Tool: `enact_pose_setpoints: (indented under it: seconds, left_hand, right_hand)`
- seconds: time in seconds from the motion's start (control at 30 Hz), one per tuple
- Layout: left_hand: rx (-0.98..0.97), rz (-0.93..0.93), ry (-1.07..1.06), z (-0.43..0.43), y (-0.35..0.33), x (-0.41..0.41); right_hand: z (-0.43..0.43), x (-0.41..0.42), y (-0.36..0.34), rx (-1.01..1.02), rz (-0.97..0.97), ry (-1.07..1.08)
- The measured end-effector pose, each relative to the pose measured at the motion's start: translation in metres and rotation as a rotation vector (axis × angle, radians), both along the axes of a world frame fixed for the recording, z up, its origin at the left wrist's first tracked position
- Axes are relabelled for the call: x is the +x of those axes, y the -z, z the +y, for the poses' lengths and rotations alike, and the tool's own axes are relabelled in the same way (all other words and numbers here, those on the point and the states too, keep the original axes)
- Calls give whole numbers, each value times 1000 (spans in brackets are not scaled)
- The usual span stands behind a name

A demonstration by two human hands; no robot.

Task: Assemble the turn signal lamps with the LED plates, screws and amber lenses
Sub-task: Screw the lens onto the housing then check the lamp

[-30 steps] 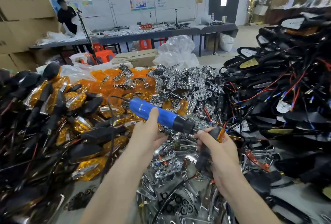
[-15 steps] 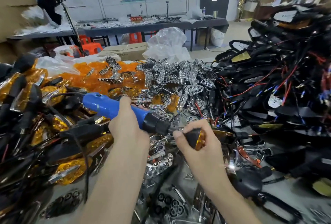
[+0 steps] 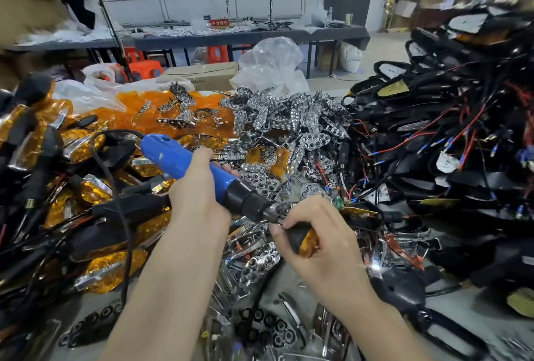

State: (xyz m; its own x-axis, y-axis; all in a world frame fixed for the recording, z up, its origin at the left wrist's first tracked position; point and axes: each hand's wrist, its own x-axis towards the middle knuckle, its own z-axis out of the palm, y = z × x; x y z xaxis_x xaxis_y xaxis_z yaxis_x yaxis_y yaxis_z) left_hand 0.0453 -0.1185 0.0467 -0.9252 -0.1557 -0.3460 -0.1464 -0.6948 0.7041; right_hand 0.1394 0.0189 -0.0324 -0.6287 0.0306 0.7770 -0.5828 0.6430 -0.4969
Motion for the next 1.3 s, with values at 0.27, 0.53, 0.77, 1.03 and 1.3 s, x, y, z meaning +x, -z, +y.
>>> enact_pose_setpoints:
  seconds: [0.27, 0.53, 0.77, 1.03, 1.3]
  left_hand:
    - [-56, -8, 29, -1, -7, 2]
    - [-170, 29, 73, -3, -15, -5]
    - [-417, 1, 220, -28, -34, -25]
    - [-1764, 267, 647, -34, 11, 3]
    - [-2203, 416, 803, -30, 4, 14]
  right_hand:
    - [2, 2, -3, 151, 130, 41]
    - [5, -2, 4, 302, 237, 106]
    - [2, 4, 0, 188, 290, 99]
    - [6, 14, -39, -794, -308, -75]
    - [11, 16, -59, -947, -443, -204]
